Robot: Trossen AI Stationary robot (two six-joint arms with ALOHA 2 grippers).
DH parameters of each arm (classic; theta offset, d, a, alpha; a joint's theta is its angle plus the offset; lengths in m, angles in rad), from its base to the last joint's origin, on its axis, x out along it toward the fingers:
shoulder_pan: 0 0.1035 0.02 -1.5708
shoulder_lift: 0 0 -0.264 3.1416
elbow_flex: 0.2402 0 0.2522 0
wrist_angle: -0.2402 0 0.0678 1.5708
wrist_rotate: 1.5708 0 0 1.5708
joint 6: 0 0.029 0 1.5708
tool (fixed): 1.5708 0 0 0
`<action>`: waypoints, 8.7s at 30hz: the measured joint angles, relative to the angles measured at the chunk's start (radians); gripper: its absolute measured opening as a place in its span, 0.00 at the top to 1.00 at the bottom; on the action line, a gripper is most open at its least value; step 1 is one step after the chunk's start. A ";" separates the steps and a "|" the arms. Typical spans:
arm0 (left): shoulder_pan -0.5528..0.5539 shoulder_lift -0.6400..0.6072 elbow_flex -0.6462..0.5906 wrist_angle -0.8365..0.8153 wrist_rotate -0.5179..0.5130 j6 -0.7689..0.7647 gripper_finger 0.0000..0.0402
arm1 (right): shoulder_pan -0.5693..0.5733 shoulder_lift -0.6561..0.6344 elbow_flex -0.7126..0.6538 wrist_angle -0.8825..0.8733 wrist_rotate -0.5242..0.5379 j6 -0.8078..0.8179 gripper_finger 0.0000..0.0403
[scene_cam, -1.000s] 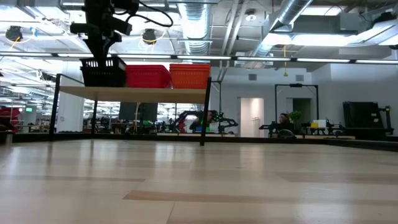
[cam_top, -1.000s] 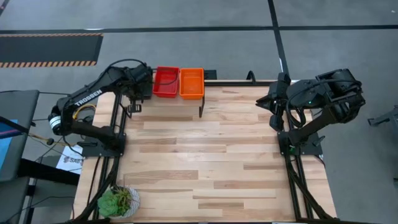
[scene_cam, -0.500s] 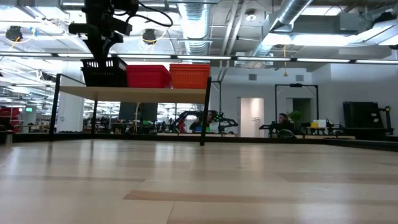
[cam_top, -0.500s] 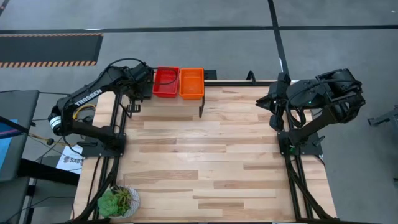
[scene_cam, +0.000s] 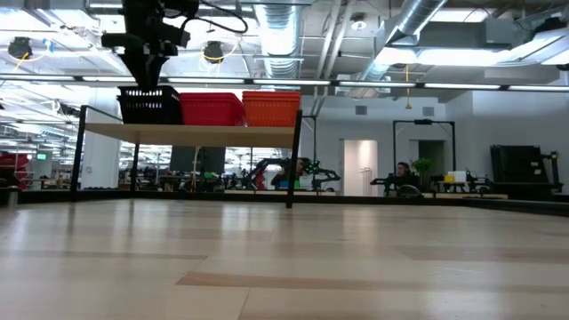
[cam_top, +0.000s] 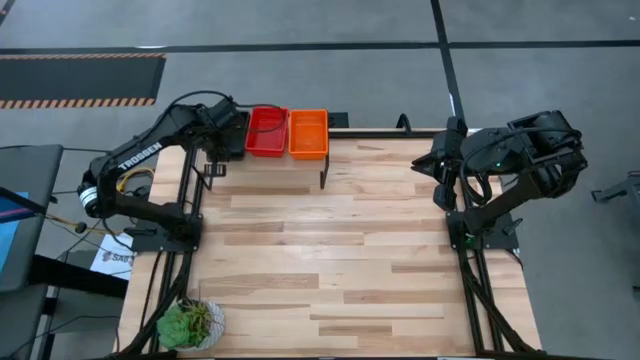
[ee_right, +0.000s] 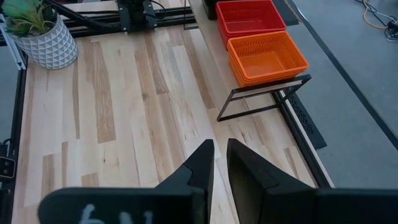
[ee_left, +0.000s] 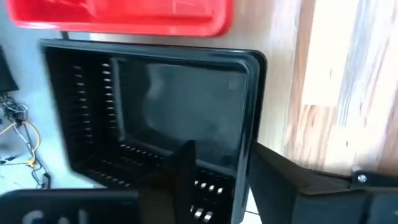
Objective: Stack baskets on shelf by color
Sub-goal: Stack the black bin on top of the other black bins on the shelf, then return to Home Position
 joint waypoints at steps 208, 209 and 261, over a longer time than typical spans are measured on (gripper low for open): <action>-0.517 -0.403 -0.695 0.732 -0.854 -1.295 0.98 | -0.023 -0.031 0.000 0.008 0.129 -0.086 0.83; -0.517 -0.398 -0.695 0.732 -0.854 -1.304 0.98 | -0.023 -0.031 0.000 0.008 0.129 -0.086 0.83; -0.549 -1.021 -0.873 1.231 0.045 -1.069 0.98 | -0.009 -0.629 -0.468 0.404 0.050 -0.127 0.83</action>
